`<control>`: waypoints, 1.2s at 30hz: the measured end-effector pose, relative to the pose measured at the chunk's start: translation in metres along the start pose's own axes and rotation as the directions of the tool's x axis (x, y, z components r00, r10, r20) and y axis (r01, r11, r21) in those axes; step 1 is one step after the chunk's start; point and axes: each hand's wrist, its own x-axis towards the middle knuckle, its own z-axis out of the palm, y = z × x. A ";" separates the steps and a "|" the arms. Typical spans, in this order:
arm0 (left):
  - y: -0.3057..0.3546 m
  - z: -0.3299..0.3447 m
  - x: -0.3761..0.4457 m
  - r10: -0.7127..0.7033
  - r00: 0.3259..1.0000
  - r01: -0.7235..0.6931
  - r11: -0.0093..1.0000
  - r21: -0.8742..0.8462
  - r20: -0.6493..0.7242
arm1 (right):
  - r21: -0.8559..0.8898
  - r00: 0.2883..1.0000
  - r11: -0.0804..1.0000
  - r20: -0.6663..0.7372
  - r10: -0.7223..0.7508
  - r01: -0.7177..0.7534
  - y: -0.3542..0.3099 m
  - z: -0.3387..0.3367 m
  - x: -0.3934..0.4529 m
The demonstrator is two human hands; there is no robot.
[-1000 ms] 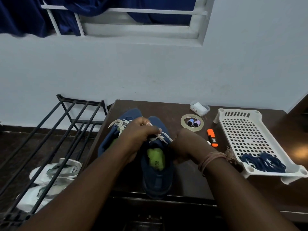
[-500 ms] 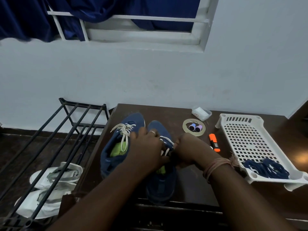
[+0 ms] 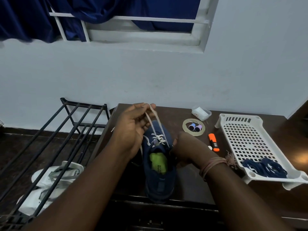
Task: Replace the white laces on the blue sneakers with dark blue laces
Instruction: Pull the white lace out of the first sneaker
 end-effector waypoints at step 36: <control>0.004 0.002 0.005 -0.157 0.986 0.160 0.986 -0.042 0.053 | -0.053 0.996 0.996 -0.049 -0.070 0.068 0.000 0.005 0.004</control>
